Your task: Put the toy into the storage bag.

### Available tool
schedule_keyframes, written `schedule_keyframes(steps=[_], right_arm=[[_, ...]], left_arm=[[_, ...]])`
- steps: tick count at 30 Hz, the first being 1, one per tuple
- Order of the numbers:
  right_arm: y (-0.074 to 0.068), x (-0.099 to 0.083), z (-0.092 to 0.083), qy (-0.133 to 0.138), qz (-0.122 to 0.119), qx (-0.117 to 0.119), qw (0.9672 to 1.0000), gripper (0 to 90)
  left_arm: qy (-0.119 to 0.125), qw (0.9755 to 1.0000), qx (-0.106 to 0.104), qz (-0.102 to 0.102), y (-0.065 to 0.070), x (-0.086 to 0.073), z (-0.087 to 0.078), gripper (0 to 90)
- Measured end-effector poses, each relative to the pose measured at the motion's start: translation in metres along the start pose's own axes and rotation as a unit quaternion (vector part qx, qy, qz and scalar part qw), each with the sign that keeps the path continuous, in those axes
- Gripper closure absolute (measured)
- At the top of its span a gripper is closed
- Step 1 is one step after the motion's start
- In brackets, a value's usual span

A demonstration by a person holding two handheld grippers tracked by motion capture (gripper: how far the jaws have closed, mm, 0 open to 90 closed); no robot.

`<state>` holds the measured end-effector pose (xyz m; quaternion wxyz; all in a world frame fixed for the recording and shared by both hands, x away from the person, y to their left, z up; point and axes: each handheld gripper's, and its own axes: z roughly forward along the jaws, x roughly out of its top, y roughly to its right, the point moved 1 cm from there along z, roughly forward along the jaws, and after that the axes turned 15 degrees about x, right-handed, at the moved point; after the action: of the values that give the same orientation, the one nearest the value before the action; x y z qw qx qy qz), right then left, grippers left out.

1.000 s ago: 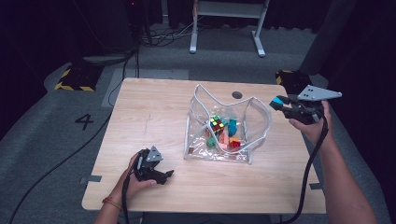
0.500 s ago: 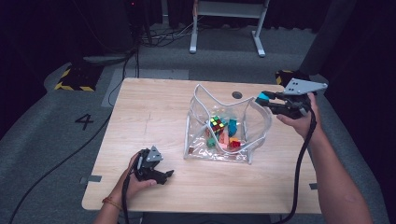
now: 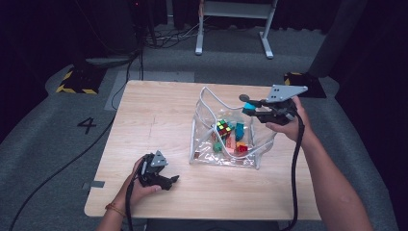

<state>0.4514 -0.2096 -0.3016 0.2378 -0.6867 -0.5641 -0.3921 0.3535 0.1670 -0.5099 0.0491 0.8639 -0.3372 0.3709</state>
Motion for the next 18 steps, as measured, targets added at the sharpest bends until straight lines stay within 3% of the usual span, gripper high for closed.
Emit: schedule_keyframes(steps=[6, 11, 15, 18], right_arm=[[-0.004, 0.004, 0.018, -0.022, -0.018, 0.034, 0.999, 68.0], [-0.002, 0.004, 0.035, -0.063, -0.024, 0.053, 0.9964, 68.0], [0.001, 0.002, 0.046, -0.098, -0.025, 0.059, 0.9932, 68.0], [0.005, 0.0, 0.054, -0.131, -0.036, 0.062, 0.9887, 68.0]], left_arm=[[-0.001, 1.0, -0.001, 0.001, 0.0, 0.0, 0.0, 12.5], [0.0, 1.0, 0.0, 0.0, 0.0, 0.0, 0.0, 12.6], [0.0, 1.0, -0.001, 0.0, 0.0, 0.0, 0.0, 12.5], [0.0, 1.0, -0.001, 0.0, 0.0, 0.0, 0.0, 12.5]])
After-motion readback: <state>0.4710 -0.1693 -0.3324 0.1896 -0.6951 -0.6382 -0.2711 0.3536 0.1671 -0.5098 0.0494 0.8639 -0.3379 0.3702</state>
